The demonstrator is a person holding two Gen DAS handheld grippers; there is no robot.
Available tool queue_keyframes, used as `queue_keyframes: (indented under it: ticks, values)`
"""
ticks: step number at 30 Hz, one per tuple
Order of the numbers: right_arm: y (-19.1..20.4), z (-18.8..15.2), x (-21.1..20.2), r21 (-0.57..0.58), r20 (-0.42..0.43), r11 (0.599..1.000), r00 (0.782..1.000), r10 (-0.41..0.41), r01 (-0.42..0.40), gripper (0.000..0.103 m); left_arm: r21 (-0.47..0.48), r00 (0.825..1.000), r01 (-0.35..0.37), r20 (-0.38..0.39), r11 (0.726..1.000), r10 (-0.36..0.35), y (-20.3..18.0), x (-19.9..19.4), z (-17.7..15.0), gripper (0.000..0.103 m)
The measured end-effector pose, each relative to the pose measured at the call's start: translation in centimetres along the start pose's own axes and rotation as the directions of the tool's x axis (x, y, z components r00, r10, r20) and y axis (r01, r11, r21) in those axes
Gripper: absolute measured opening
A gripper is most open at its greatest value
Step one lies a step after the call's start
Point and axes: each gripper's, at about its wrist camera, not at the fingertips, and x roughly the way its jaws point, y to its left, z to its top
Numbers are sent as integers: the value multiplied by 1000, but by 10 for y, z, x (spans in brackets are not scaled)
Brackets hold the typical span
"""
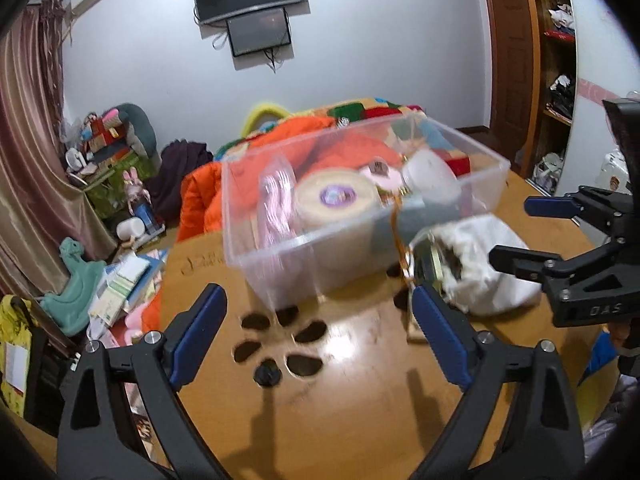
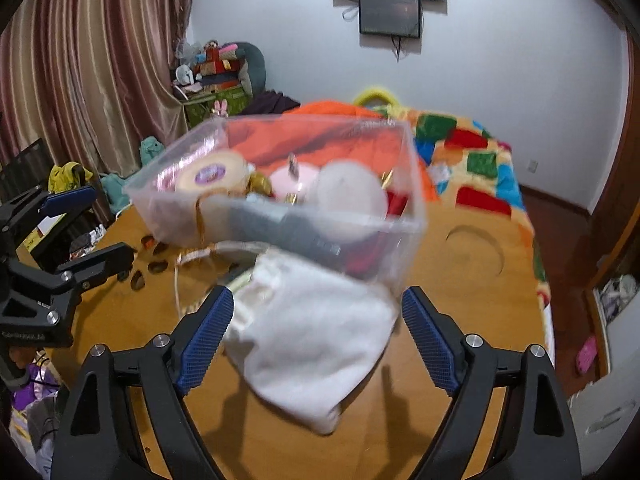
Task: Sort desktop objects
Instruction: 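Move the left tool to the cream eraser while the right approaches the white drawstring bag, then grasp the white drawstring bag with the right tool while the left grasps the cream eraser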
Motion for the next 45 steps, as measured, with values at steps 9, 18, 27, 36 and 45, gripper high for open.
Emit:
queue_keyframes:
  ticks: [9,18,27,36,45]
  values:
    - [2,-19,24,49,-47,998,999,-25,27,90,-40,995,71,-66,997,-73,-2,15,-24,94]
    - [-5,-26,26,83,-49,995,997,52,-47,73,-18,990,92,-104,996,-94,-20,25,-31,94]
    - [-18,-29,10,154,-10,981,993,118,-115,47,16,992,86,-98,996,-84,-30,27,-28,94]
    - [-29,-20,-25,179,82,972,987,136,-149,34,69,991,103,-94,992,-97,-43,36,-22,88]
    - [-37,-8,-45,187,139,971,982,126,-151,30,75,986,122,-119,990,-112,-50,48,-15,56]
